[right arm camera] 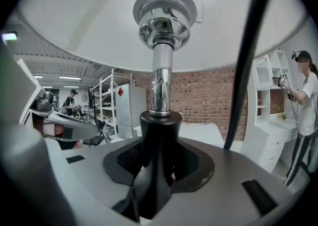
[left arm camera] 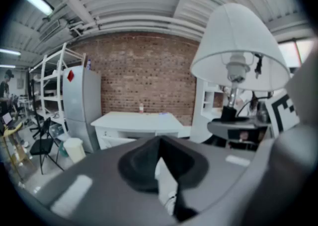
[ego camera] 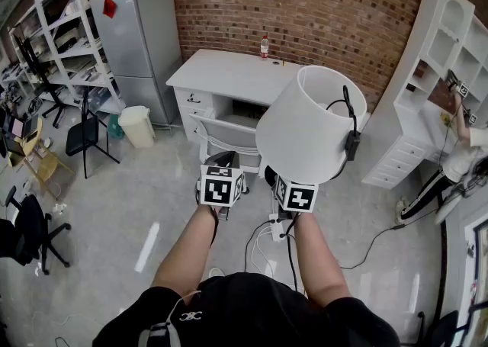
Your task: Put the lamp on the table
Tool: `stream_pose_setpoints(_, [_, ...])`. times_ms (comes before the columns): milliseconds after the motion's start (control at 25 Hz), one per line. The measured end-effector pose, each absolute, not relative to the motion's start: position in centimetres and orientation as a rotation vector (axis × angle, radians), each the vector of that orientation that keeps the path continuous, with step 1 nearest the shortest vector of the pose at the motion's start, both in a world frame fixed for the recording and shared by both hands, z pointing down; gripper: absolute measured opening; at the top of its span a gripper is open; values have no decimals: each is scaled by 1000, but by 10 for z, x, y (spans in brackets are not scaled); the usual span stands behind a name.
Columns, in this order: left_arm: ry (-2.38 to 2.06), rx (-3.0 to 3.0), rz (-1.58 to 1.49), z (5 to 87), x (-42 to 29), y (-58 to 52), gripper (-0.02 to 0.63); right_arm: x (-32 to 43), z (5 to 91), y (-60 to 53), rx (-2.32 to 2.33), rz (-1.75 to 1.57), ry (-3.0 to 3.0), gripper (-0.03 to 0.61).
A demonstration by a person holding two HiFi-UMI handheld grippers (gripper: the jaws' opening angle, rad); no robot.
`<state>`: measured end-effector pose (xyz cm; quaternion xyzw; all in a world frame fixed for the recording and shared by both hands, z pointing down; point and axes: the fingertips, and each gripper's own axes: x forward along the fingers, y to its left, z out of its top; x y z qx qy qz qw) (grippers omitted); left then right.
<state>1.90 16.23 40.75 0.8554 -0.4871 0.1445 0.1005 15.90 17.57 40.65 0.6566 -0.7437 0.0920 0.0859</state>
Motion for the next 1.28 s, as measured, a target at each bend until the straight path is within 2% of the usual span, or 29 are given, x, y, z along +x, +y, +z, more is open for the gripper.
stream_pose_setpoints(1280, [-1403,2463,361,451,-118,116,0,73,427,129,2052,255,-2127,133])
